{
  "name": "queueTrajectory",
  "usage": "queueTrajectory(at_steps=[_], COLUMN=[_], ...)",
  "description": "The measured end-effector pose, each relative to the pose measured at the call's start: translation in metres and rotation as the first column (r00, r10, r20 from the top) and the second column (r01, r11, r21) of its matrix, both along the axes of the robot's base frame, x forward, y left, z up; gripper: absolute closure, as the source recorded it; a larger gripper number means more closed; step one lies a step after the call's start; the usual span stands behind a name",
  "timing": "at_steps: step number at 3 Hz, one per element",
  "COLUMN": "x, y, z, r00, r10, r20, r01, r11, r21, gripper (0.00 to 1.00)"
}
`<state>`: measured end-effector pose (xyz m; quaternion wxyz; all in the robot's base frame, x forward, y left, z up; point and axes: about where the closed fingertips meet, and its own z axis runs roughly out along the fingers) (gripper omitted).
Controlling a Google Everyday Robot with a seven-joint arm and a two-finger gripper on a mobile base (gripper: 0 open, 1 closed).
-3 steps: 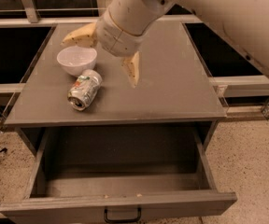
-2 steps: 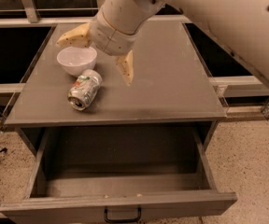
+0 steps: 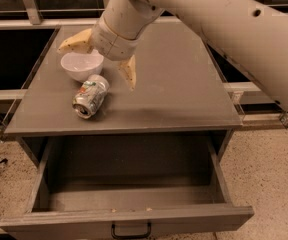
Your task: Place 7up can into top drawer
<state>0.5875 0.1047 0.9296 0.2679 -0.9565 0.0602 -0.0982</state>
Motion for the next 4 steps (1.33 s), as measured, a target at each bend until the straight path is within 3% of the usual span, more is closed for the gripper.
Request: queueTrajectory(at_steps=[2, 4], x=[0.013, 0.009], y=[0.012, 0.031], z=[-0.030, -0.053], r00=[0.9997, 0.9964], r10=[0.021, 0.070], r20=[-0.013, -0.048], r01=[-0.021, -0.074], r11=[0.999, 0.994], r21=[-0.025, -0.076], gripper=[0.00, 0.00])
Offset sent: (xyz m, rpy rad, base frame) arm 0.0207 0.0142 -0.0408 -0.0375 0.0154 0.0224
